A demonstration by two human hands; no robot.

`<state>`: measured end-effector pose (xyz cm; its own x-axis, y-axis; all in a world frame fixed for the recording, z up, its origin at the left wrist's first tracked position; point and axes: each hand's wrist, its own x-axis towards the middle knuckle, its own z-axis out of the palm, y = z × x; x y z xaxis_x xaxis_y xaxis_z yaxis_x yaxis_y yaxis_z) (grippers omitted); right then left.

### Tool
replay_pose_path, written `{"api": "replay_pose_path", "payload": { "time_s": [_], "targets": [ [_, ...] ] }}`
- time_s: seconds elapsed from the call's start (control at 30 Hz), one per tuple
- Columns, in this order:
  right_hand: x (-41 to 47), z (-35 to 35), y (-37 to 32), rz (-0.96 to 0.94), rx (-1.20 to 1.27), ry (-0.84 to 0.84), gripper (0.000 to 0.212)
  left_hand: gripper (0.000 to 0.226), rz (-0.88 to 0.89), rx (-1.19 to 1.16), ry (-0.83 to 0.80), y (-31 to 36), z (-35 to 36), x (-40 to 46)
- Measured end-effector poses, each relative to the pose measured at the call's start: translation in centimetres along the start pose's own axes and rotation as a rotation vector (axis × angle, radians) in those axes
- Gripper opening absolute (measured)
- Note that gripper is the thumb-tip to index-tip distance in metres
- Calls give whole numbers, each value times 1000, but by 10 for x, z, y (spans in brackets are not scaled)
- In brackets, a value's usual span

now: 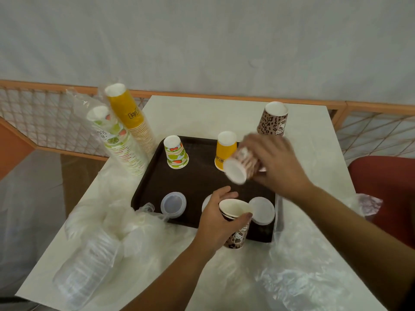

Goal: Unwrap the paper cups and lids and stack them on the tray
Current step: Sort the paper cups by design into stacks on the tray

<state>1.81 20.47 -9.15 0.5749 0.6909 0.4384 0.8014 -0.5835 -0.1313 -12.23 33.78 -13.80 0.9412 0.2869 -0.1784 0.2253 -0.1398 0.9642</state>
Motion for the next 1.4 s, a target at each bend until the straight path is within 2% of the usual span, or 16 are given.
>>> {"api": "replay_pose_path", "payload": {
  "time_s": [0.07, 0.13, 0.2, 0.37, 0.67, 0.77, 0.83, 0.87, 0.93, 1.0, 1.03, 1.1, 1.17, 1.23, 1.33, 1.4],
  "targets": [
    [27, -18, 14, 184, 187, 234, 71, 71, -13, 31, -11, -2, -1, 1],
    [50, -28, 29, 379, 351, 381, 75, 73, -25, 54, -24, -4, -2, 2],
    [66, -28, 45, 534, 430, 402, 82, 73, -32, 61, -35, -4, -2, 2],
    [69, 1, 67, 771, 528, 290, 80, 74, -52, 86, -53, -5, -3, 4],
    [47, 31, 70, 882, 422, 104, 86, 73, -25, 163, -52, -2, -2, 6],
    [24, 23, 50, 822, 444, 297, 84, 75, 38, 164, -41, 3, -1, 9],
    [4, 16, 32, 790, 570, 427, 62, 76, 93, 176, -38, 11, 0, 14],
    [-4, 12, 24, 803, 685, 419, 48, 76, 121, 180, -40, 15, 2, 18],
    [-22, 3, 13, 812, 1004, 206, 33, 76, 193, 170, -48, 28, 7, 26],
    [-39, -4, 6, 745, 1291, -84, 46, 77, 260, 98, -56, 43, 16, 34],
    [-46, -6, 4, 722, 1420, -168, 56, 78, 272, 47, -65, 51, 21, 37],
    [-56, -9, 2, 743, 1631, -207, 78, 81, 271, -43, -80, 64, 31, 43],
    [-60, -14, 3, 758, 1724, -105, 83, 78, 276, -97, -97, 76, 38, 50],
    [-56, -23, 8, 775, 1683, 63, 72, 71, 281, -120, -122, 87, 44, 58],
    [-37, -42, 26, 825, 1466, 332, 47, 62, 167, -181, -107, 100, 49, 73],
    [-17, -55, 40, 807, 1246, 457, 58, 67, 56, -203, -63, 105, 52, 87]
  ]
}}
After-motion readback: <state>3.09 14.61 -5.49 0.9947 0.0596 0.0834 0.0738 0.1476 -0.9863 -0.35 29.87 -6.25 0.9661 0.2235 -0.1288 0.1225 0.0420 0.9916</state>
